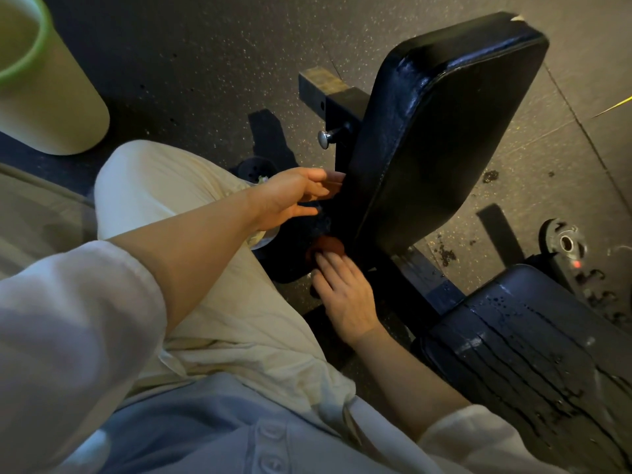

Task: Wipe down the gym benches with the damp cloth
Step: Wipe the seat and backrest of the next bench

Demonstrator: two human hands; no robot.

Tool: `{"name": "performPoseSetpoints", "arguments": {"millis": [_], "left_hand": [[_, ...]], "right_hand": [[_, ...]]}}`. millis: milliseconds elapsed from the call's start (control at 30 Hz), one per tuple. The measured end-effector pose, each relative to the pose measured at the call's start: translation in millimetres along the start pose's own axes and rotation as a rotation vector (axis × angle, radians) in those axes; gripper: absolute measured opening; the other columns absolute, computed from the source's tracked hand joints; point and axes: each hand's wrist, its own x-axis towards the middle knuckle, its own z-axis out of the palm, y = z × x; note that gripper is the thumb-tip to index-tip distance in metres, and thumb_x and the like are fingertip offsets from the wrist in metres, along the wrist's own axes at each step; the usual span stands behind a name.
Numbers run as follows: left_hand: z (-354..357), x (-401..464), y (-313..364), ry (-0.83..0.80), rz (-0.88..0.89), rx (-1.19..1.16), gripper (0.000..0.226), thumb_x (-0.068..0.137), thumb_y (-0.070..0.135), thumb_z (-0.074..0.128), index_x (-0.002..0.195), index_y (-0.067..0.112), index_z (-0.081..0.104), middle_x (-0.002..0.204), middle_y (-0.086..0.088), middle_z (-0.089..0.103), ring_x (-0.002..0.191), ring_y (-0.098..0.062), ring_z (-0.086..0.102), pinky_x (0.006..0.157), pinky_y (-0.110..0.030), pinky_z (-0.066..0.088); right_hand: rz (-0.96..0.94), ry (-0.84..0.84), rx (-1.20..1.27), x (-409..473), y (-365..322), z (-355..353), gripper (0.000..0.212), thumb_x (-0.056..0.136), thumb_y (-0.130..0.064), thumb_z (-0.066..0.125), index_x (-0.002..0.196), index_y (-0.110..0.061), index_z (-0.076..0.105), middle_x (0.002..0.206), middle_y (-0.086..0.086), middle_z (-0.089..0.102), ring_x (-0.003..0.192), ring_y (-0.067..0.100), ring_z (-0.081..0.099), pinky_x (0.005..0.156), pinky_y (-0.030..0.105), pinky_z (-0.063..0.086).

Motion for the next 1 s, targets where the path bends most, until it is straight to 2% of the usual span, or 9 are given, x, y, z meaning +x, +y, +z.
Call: {"name": "performPoseSetpoints", "arguments": {"millis": [100,200,367,467,567,700,867,933,1000], "left_hand": [[-2,0,-2,-0.018,-0.001,-0.009,0.042,0.097,0.003,0.038,0.117,0.033,0.060,0.129,0.009,0.060,0.125,-0.008,0.050,0.110,-0.043,0.036],[-3,-1,-1,-0.031,-0.005,0.006,0.042,0.098,0.004,0.038,0.117,0.034,0.060,0.129,0.010,0.060,0.125,-0.008,0.050,0.109,-0.041,0.037],[-4,-1,-1,-0.039,-0.014,0.019,0.045,0.097,0.003,0.038,0.127,0.030,0.056,0.134,0.008,0.057,0.127,-0.010,0.048,0.109,-0.040,0.037],[-1,2,0,-0.007,-0.019,0.003,0.044,0.096,0.001,0.040,0.121,0.030,0.060,0.129,0.007,0.060,0.124,-0.009,0.051,0.108,-0.041,0.038],[1,6,0,0.029,-0.025,-0.027,0.041,0.095,0.000,0.041,0.114,0.029,0.062,0.124,0.005,0.063,0.120,-0.011,0.055,0.108,-0.042,0.038],[3,5,0,0.027,-0.028,-0.022,0.041,0.096,0.000,0.040,0.117,0.028,0.061,0.123,0.005,0.064,0.118,-0.011,0.056,0.107,-0.041,0.040],[3,0,3,0.018,-0.029,-0.035,0.039,0.097,0.001,0.040,0.112,0.031,0.060,0.118,0.008,0.064,0.114,-0.008,0.057,0.106,-0.040,0.041],[3,-1,2,0.016,-0.031,-0.023,0.041,0.097,0.000,0.039,0.115,0.031,0.059,0.122,0.007,0.064,0.116,-0.009,0.057,0.106,-0.040,0.041],[4,-2,0,-0.001,-0.031,-0.011,0.043,0.096,0.000,0.039,0.119,0.031,0.058,0.125,0.006,0.062,0.119,-0.011,0.056,0.107,-0.040,0.040]], "right_hand": [[0.029,-0.109,-0.174,18,6,-6,0.035,0.082,-0.017,0.059,0.115,-0.010,0.063,0.131,0.014,0.059,0.131,0.031,0.046,0.116,0.043,0.017],[0.024,-0.320,-0.229,13,6,4,0.043,0.077,-0.017,0.069,0.119,-0.007,0.064,0.126,0.013,0.062,0.129,0.031,0.049,0.115,0.043,0.017],[0.094,-0.633,-0.144,-17,-5,37,0.046,0.096,-0.015,0.048,0.140,-0.006,0.042,0.140,0.014,0.050,0.138,0.031,0.033,0.119,0.040,0.014],[0.225,-0.613,0.014,-35,-6,31,0.043,0.089,-0.017,0.059,0.132,-0.009,0.053,0.135,0.014,0.055,0.134,0.029,0.043,0.115,0.038,0.029],[0.093,-0.371,0.069,-45,-3,22,0.038,0.073,-0.015,0.076,0.110,-0.011,0.068,0.125,0.013,0.064,0.123,0.028,0.056,0.105,0.039,0.040],[-0.068,-0.032,0.048,-26,7,12,0.017,0.091,-0.008,0.052,0.105,-0.006,0.061,0.132,0.018,0.058,0.127,0.031,0.051,0.111,0.043,0.033],[-0.010,-0.322,-0.214,6,8,12,0.040,0.084,-0.017,0.056,0.122,-0.006,0.063,0.129,0.014,0.061,0.130,0.029,0.049,0.116,0.041,0.021],[0.014,-0.481,-0.196,7,0,27,0.044,0.093,-0.019,0.049,0.134,-0.004,0.050,0.139,0.016,0.051,0.138,0.030,0.037,0.119,0.041,0.015],[0.095,-0.551,-0.114,3,-6,37,0.043,0.093,-0.018,0.052,0.134,-0.005,0.049,0.136,0.016,0.054,0.136,0.030,0.040,0.117,0.040,0.021]]}}
